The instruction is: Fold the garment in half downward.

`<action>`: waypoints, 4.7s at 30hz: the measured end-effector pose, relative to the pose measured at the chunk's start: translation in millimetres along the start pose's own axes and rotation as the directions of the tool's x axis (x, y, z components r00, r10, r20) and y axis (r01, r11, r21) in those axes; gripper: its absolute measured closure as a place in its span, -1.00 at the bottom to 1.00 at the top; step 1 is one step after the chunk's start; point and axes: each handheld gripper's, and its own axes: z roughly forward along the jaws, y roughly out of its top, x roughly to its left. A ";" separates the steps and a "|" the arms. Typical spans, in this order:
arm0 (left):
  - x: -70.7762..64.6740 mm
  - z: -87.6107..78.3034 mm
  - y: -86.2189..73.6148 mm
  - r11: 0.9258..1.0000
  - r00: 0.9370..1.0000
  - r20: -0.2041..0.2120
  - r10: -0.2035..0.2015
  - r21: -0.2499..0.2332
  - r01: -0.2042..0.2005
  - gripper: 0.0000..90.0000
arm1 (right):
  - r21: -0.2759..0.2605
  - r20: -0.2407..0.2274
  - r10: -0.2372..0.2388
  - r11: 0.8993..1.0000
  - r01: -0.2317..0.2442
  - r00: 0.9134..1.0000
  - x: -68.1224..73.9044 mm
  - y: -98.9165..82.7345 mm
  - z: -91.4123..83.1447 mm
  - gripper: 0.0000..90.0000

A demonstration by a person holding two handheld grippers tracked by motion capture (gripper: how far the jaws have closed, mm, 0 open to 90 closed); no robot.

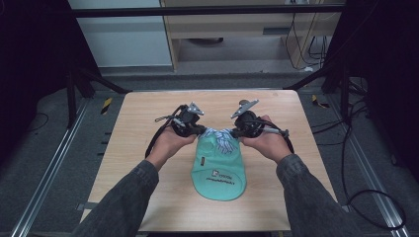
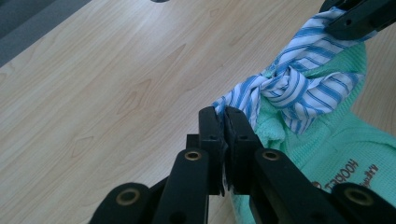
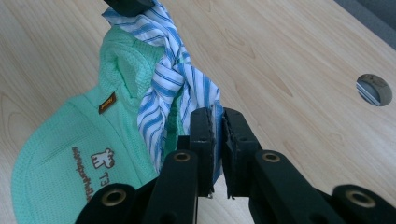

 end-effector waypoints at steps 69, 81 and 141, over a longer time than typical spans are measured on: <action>32.7 -10.6 22.3 0.998 0.995 -0.095 0.027 -0.056 -0.033 0.93 | -0.015 0.103 -0.076 0.997 0.078 0.992 -20.8 42.8 12.2 0.86; 19.2 -4.8 8.4 0.997 0.994 -0.093 0.057 -0.051 -0.062 0.92 | -0.018 0.091 -0.084 0.996 0.086 0.992 -13.7 25.7 17.2 0.86; -23.0 0.0 -59.9 0.992 0.996 -0.013 0.090 -0.085 -0.091 0.92 | -0.015 0.027 -0.158 0.987 0.158 0.987 34.3 -30.2 24.8 0.84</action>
